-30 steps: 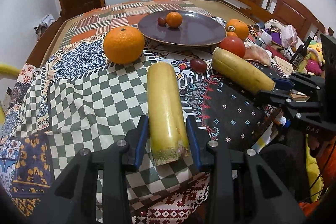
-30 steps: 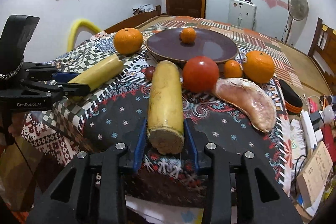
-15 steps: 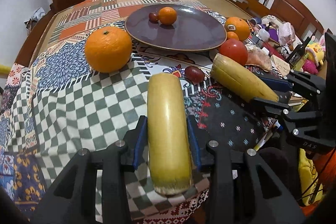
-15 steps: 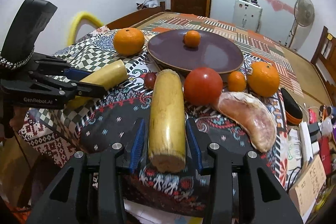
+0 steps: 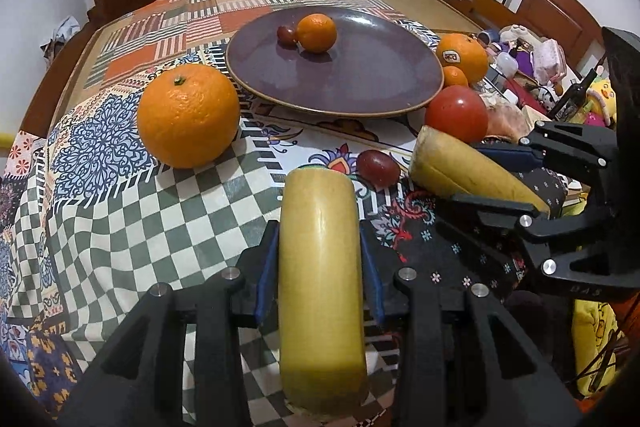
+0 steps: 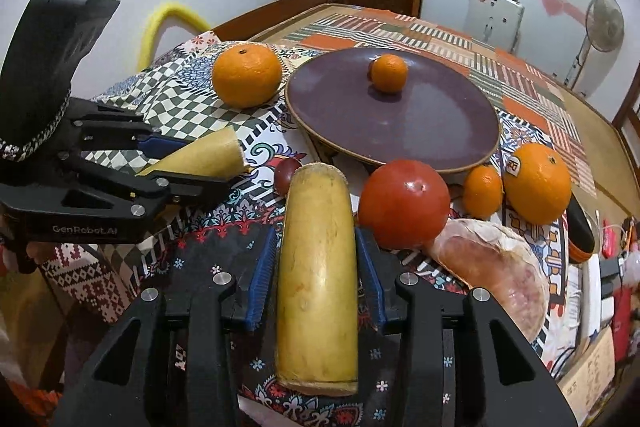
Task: Organize fruits
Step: 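Lift both yellow cylinders upright and carry them over the purple plate, then lay both yellow cylinders on the plate and open both grippers, then grasp a large orange with the left gripper while the right gripper grasps another large orange, then carry both large oranges toward the purple plate, then lower the large orange onto the plate with the left gripper while the right gripper places its orange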
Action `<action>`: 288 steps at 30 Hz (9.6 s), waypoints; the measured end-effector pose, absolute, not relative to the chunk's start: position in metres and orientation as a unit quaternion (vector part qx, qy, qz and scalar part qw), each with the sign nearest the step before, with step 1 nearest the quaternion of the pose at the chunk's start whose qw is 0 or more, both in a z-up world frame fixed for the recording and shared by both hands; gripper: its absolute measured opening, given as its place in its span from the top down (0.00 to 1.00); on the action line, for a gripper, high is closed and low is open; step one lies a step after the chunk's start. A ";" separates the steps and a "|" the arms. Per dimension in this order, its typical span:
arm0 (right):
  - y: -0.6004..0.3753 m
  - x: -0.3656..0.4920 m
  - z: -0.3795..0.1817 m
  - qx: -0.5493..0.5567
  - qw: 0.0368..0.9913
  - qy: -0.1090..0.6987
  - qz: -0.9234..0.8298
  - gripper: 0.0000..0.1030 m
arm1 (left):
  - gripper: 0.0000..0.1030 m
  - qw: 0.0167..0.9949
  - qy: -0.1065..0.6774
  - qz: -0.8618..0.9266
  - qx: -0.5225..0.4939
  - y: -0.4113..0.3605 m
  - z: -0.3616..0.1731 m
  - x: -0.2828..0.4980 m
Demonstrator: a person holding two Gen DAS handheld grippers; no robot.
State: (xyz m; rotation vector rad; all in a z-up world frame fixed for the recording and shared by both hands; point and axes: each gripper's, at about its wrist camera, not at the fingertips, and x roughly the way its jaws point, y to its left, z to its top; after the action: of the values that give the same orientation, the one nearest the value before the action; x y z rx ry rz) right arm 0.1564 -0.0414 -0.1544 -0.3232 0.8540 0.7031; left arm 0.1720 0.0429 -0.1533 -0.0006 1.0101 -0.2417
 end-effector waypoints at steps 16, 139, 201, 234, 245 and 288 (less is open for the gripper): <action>-0.065 0.132 -0.112 -0.121 0.875 0.341 0.322 0.67 | 0.64 0.904 0.414 -0.106 -0.007 0.052 -0.106 0.137; -0.127 0.233 -0.131 -0.106 0.906 0.369 0.178 0.31 | 0.32 0.903 0.428 -0.025 -0.017 0.101 -0.141 0.227; -0.130 0.228 -0.101 -0.070 0.915 0.329 0.220 0.38 | 0.33 0.907 0.401 -0.125 -0.012 -0.003 -0.116 0.264; -0.119 0.240 -0.102 -0.070 0.908 0.339 0.237 0.38 | 0.33 0.887 0.441 -0.133 -0.024 -0.005 -0.132 0.278; -0.122 0.239 -0.101 -0.070 0.908 0.340 0.235 0.38 | 0.33 0.895 0.429 -0.123 -0.011 -0.008 -0.127 0.272; -0.047 0.303 -0.123 -0.111 0.873 0.403 0.253 0.30 | 0.18 0.944 0.329 -0.022 -0.015 0.069 -0.110 0.246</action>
State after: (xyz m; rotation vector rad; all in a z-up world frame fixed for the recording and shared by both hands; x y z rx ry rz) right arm 0.3025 -0.0466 -0.1230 -0.2329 0.8413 0.5283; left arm 0.2463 0.0688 -0.1104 -0.0306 0.6709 -0.0446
